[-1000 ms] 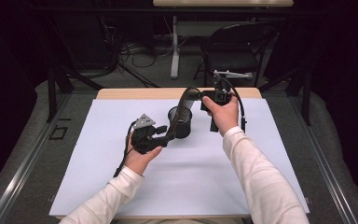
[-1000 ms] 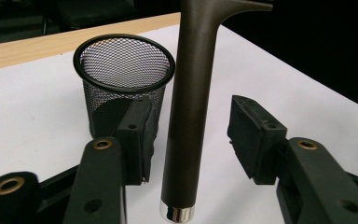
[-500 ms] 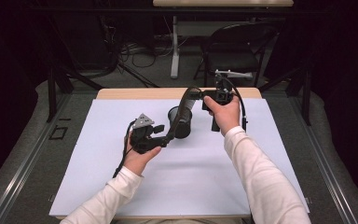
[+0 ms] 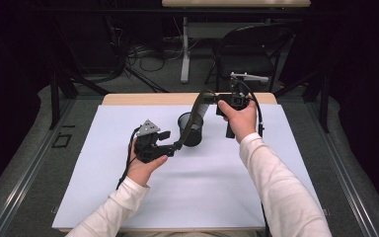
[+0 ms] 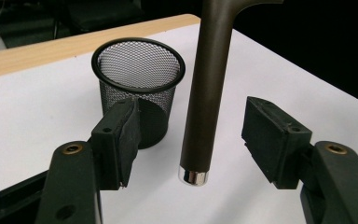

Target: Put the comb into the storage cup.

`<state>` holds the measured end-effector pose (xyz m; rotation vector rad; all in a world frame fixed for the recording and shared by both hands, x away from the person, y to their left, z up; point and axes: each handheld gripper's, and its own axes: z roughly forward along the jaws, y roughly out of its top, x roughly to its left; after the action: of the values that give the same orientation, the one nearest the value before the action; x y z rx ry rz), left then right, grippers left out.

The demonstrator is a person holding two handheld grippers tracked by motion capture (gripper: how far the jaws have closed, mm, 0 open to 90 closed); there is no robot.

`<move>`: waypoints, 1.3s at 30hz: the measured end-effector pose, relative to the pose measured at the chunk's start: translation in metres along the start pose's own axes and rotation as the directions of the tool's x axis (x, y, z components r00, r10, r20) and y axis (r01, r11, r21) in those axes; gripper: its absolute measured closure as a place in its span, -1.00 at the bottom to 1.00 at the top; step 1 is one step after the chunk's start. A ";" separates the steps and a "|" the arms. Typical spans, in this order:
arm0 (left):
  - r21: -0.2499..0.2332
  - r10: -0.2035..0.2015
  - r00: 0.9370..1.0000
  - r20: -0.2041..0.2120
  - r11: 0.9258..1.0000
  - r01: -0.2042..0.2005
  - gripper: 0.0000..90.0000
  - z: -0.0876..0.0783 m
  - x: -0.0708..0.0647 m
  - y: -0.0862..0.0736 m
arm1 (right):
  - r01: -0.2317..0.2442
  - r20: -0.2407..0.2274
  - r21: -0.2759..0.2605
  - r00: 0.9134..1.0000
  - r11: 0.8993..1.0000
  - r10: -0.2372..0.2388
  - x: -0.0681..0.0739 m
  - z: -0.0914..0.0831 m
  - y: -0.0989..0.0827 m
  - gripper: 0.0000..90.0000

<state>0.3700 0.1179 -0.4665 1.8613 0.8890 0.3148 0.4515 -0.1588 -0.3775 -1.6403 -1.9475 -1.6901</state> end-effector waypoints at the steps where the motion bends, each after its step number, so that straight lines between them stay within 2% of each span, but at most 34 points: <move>1: -0.003 0.004 1.000 0.003 1.000 -0.004 -0.18 -0.001 0.000 0.000 | -0.002 0.000 -0.002 1.000 1.000 0.002 0.000 0.000 0.000 0.93; 4: 0.006 0.005 1.000 0.014 1.000 -0.005 -0.21 -0.003 0.000 0.000 | -0.001 0.001 -0.007 1.000 1.000 0.001 0.001 -0.002 0.001 0.93; 6: 0.010 0.012 1.000 0.008 1.000 -0.012 -0.23 -0.004 0.000 -0.001 | 0.003 0.003 -0.008 1.000 1.000 -0.003 0.001 -0.003 0.002 0.93; 9: 0.020 0.015 1.000 0.005 1.000 -0.015 -0.37 -0.004 0.001 -0.002 | 0.005 0.006 -0.009 1.000 1.000 -0.005 0.002 -0.004 0.003 0.93; 11: 0.020 0.031 1.000 -0.005 0.999 -0.031 -0.38 -0.006 0.002 -0.003 | 0.006 0.007 -0.013 1.000 1.000 -0.006 0.003 -0.005 0.004 0.93; 22: 0.026 0.019 1.000 -0.024 0.999 -0.019 -0.65 -0.012 0.011 -0.006 | 0.020 0.023 -0.028 1.000 0.999 -0.019 0.006 -0.010 0.009 0.93; 25: 0.024 0.009 0.999 -0.030 1.000 -0.008 -0.66 -0.013 0.014 -0.006 | 0.021 0.024 -0.036 1.000 0.999 -0.020 0.008 -0.011 0.012 0.93; 34: 0.021 -0.016 1.000 -0.012 1.000 0.016 -0.66 -0.017 0.021 -0.008 | 0.026 0.035 -0.055 0.999 0.998 -0.024 0.009 -0.017 0.019 0.93; 36: 0.028 -0.018 0.999 -0.030 0.999 0.019 -0.66 -0.018 0.022 -0.008 | 0.026 0.037 -0.056 0.999 0.998 -0.024 0.008 -0.017 0.020 0.93; 39: 0.030 -0.023 0.999 -0.033 0.999 0.024 -0.66 -0.020 0.025 -0.009 | 0.028 0.043 -0.061 0.999 0.998 -0.026 0.008 -0.019 0.022 0.93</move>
<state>0.3718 0.1507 -0.4698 1.8766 0.9416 0.3197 0.4540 -0.1717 -0.3506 -1.6917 -1.9645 -1.7558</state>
